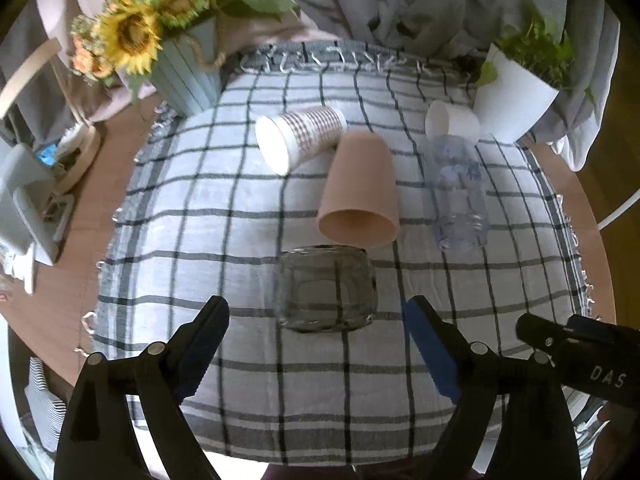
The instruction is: Flip cup upside down
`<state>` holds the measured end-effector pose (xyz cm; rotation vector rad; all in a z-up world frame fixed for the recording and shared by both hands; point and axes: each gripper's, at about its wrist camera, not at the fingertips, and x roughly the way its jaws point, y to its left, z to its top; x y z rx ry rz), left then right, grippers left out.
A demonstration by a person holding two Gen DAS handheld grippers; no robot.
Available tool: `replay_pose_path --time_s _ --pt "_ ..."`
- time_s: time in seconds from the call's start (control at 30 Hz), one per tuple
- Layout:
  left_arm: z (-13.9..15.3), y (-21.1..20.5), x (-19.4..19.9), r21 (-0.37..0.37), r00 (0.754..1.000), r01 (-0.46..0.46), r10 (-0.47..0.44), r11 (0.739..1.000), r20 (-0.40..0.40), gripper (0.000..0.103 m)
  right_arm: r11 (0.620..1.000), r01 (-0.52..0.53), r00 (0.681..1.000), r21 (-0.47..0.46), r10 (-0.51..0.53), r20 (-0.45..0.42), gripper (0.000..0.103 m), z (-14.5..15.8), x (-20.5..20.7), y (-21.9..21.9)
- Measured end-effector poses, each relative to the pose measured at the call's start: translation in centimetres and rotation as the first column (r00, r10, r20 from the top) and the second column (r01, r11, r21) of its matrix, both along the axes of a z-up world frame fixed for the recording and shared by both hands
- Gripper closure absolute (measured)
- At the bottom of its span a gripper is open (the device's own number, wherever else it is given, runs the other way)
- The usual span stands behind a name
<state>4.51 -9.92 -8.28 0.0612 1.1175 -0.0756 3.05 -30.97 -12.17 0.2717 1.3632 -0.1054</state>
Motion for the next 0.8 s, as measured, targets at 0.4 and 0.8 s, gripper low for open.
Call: replay_pose_path --time_s 0.4,0.8 --pt "3.1 4.5 -2.8 0.008 0.996 -0.052 0.051 0.999 0.077 0.003 0.998 -0.034 0.974 -0.052 0.045 0.221 0.012 5.7 -3.8 4.6" --pt "4.9 10.3 -4.7 -0.037 0.974 -0.165 0.169 0.986 0.150 0.001 0.992 -0.041 0.932 -0.118 0.081 0.353 0.012 7.3 -6.1 9.7"
